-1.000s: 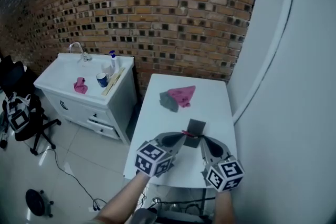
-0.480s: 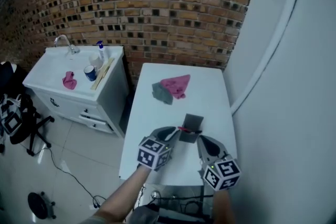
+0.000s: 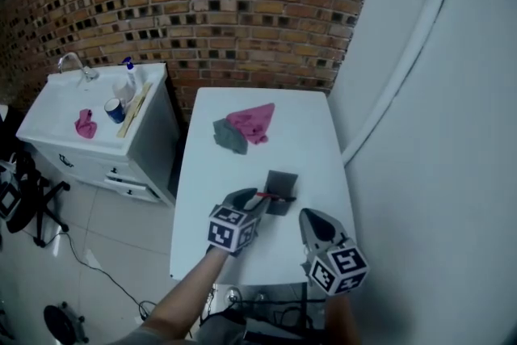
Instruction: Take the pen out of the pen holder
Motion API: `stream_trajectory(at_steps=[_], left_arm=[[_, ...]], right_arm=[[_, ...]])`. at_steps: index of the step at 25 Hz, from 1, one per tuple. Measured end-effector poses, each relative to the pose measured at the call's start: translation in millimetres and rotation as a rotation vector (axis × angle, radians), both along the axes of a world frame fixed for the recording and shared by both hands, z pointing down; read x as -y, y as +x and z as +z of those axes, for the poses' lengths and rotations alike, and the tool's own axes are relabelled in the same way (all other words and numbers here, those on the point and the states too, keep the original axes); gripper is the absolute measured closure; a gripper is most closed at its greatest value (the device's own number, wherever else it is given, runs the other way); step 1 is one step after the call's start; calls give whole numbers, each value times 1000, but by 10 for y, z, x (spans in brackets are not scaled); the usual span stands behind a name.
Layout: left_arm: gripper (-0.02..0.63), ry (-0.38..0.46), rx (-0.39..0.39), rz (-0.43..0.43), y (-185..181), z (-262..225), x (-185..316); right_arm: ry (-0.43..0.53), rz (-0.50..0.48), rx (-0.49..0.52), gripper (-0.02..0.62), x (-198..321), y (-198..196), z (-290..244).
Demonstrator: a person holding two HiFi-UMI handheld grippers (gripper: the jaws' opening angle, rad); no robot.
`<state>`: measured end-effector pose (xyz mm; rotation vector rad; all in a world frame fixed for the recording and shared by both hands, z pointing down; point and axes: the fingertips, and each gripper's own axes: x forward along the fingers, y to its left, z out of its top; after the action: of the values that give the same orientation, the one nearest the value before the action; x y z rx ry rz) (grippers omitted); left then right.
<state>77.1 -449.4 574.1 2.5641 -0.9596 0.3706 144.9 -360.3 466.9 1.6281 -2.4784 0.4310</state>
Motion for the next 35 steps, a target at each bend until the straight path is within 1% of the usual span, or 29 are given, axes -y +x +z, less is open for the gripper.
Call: stream_trajectory(at_steps=[4, 7, 8, 9, 15, 22, 31, 35], left_arm=[[462, -11, 1, -8, 45, 67, 27], [463, 10, 14, -32, 28, 97, 71], [475, 20, 16, -39, 25, 94, 84], [500, 28, 18, -42, 27, 88, 90], [528, 42, 4, -37, 42, -9, 35], [532, 97, -39, -47, -45, -333, -64], [532, 165, -103, -67, -211, -889, -251], [533, 215, -121, -48, -292, -1152, -370]], right_arm=[[-15, 14, -5, 594, 3, 94, 49], [-20, 17, -10, 594, 15, 155, 43], [-21, 18, -11, 594, 15, 173, 42], [-22, 19, -12, 594, 14, 188, 43], [-21, 8, -11, 594, 4, 187, 35], [3, 2, -1, 594, -30, 127, -40], [68, -21, 11, 594, -101, -38, -231], [110, -42, 16, 594, -129, -125, -329]])
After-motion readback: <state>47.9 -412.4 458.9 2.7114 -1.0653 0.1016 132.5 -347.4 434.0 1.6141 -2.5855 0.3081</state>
